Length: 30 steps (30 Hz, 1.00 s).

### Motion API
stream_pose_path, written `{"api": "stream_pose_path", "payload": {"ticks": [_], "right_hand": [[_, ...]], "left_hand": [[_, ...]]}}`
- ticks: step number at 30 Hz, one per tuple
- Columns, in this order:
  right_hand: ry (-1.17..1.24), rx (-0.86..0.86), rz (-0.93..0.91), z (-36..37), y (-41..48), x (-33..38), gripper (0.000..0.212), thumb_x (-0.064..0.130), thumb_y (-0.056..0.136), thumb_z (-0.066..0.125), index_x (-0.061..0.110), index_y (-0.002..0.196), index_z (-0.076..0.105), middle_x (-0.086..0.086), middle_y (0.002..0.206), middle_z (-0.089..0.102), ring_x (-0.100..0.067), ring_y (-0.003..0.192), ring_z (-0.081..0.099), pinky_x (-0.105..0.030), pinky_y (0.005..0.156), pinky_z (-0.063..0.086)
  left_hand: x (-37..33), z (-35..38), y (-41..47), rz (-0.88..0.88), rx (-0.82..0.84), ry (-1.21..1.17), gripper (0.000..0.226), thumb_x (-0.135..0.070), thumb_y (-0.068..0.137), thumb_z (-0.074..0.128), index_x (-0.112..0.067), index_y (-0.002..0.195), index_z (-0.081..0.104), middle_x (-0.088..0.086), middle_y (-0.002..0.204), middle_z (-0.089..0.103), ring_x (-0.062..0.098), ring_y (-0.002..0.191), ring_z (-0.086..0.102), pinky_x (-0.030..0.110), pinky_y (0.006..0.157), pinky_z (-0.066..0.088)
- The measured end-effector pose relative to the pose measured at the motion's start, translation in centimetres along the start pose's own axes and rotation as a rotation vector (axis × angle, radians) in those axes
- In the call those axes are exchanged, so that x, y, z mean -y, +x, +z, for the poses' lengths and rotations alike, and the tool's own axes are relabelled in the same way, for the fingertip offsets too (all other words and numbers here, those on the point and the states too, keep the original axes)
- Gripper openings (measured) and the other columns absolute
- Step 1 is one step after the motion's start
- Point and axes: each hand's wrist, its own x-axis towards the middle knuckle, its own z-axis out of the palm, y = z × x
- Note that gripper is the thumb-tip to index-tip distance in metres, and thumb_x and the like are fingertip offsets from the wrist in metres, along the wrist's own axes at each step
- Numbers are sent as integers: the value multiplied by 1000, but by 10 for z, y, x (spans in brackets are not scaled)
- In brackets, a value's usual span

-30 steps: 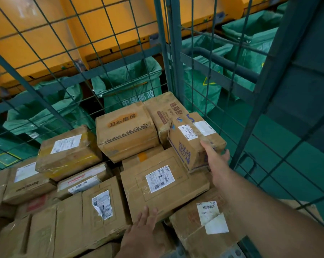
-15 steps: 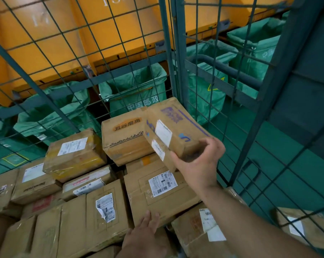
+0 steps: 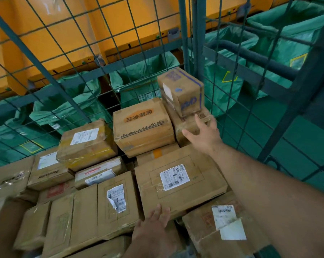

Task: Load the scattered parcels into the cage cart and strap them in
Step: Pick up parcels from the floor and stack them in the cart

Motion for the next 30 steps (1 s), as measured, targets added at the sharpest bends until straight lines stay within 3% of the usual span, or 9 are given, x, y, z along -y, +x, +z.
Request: {"api": "stream_pose_path", "payload": {"ticks": [6, 10, 12, 14, 17, 21, 24, 27, 30], "right_hand": [[-123, 107, -83, 24, -49, -23, 52, 60, 96, 47, 35, 141, 53, 4, 156, 31, -25, 130, 49, -48, 108, 45], [-115, 109, -86, 33, -121, -42, 32, 50, 100, 47, 34, 121, 65, 12, 125, 48, -14, 111, 57, -35, 92, 52], [-52, 133, -49, 36, -167, -54, 25, 47, 101, 50, 34, 117, 65, 18, 115, 49, -7, 102, 59, -23, 75, 49], [75, 148, 39, 41, -216, -72, 17, 42, 101, 54, 33, 107, 67, 18, 110, 57, -4, 97, 60, -19, 74, 46], [203, 89, 168, 49, -269, -100, 17, 39, 100, 58, 36, 84, 63, 16, 91, 66, -5, 90, 64, -20, 77, 48], [239, 75, 311, 51, -355, -132, 19, 38, 102, 54, 31, 87, 64, 13, 81, 66, 1, 75, 60, -8, 60, 44], [174, 58, 426, 55, -412, -151, 29, 44, 100, 47, 30, 76, 55, 9, 72, 61, -10, 71, 60, -32, 69, 49], [200, 1, 566, 64, -471, -164, 31, 46, 93, 43, 19, 83, 57, 2, 75, 66, -20, 75, 67, -38, 70, 54], [234, -114, 685, 74, -535, -171, 32, 39, 94, 48, 10, 85, 61, -3, 78, 67, -21, 79, 66, -33, 70, 52]], "left_hand": [[3, 0, -2, 6, -31, 33, 107, -52, 86, 65, -43, 159, -12, -11, 169, -20, 17, 158, -6, 56, 125, 5], [-2, -1, -15, 19, -77, 22, 103, -53, 89, 62, -41, 160, -11, -12, 168, -19, 18, 158, 2, 53, 127, 9], [-3, 1, -27, 20, -135, -69, 97, -52, 91, 61, -37, 162, -3, -9, 171, -4, 20, 156, 14, 50, 126, 17], [-7, 12, -42, 64, -214, -113, 83, -51, 94, 55, -32, 163, 14, -5, 169, 18, 21, 151, 29, 45, 122, 28], [-16, 36, -60, 137, -315, -288, 58, -48, 97, 49, -30, 152, 40, -3, 153, 43, 21, 140, 42, 34, 111, 38], [-31, 101, -100, 295, -196, -467, 28, -28, 103, 56, -19, 129, 63, -16, 103, 57, 19, 122, 59, 26, 96, 45], [-37, 145, -122, 434, -110, -413, 9, -22, 103, 58, -28, 110, 61, -18, 92, 57, 12, 104, 63, 12, 83, 46], [-41, 176, -142, 556, -8, -352, 15, -12, 99, 63, -21, 87, 65, -8, 82, 60, 10, 79, 56, 8, 68, 44], [-43, 205, -148, 651, 22, -294, 9, -20, 91, 73, -23, 82, 72, -3, 84, 67, 14, 82, 62, 8, 68, 43]]}}
